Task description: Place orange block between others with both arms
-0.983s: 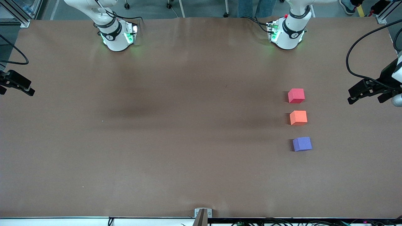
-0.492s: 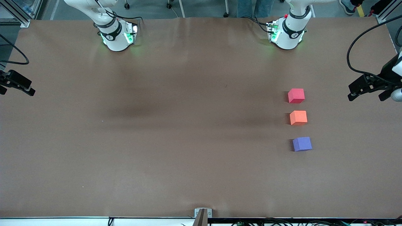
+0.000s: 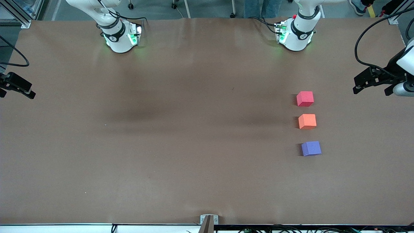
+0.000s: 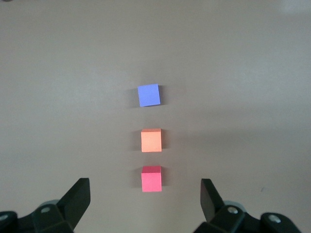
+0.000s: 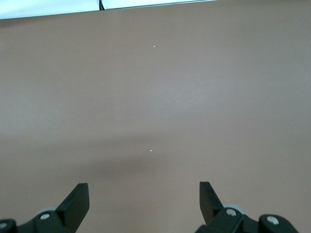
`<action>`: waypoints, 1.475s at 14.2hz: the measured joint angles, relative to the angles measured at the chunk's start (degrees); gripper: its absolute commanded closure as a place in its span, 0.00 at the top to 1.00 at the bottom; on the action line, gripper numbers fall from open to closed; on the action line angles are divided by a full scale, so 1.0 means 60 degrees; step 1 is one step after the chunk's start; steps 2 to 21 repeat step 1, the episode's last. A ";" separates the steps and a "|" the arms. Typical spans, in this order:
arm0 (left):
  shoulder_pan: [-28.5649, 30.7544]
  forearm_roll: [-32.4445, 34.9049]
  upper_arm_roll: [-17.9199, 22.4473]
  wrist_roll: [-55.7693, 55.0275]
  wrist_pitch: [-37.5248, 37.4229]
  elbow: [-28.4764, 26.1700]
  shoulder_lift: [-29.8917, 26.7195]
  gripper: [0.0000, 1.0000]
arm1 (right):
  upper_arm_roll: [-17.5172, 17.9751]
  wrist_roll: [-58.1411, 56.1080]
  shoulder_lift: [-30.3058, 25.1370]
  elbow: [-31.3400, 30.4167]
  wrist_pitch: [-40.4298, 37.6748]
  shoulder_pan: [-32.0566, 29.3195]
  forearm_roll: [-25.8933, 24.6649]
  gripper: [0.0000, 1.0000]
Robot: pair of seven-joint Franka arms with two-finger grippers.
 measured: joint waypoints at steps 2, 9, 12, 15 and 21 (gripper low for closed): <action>0.0012 -0.0010 0.0006 -0.0026 -0.0018 0.0000 0.0000 1.00 | -0.0004 0.0000 0.0000 0.0000 0.0000 -0.0014 0.0000 1.00; 0.0012 -0.0010 0.0006 -0.0026 -0.0018 0.0000 0.0000 1.00 | -0.0004 0.0000 0.0000 0.0000 0.0000 -0.0014 0.0000 1.00; 0.0012 -0.0010 0.0006 -0.0026 -0.0018 0.0000 0.0000 1.00 | -0.0004 0.0000 0.0000 0.0000 0.0000 -0.0014 0.0000 1.00; 0.0012 -0.0010 0.0006 -0.0026 -0.0018 0.0000 0.0000 1.00 | -0.0004 0.0000 0.0000 0.0000 0.0000 -0.0014 0.0000 1.00; 0.0012 -0.0010 0.0006 -0.0026 -0.0018 0.0000 0.0000 1.00 | -0.0004 0.0000 0.0000 0.0000 0.0000 -0.0014 0.0000 1.00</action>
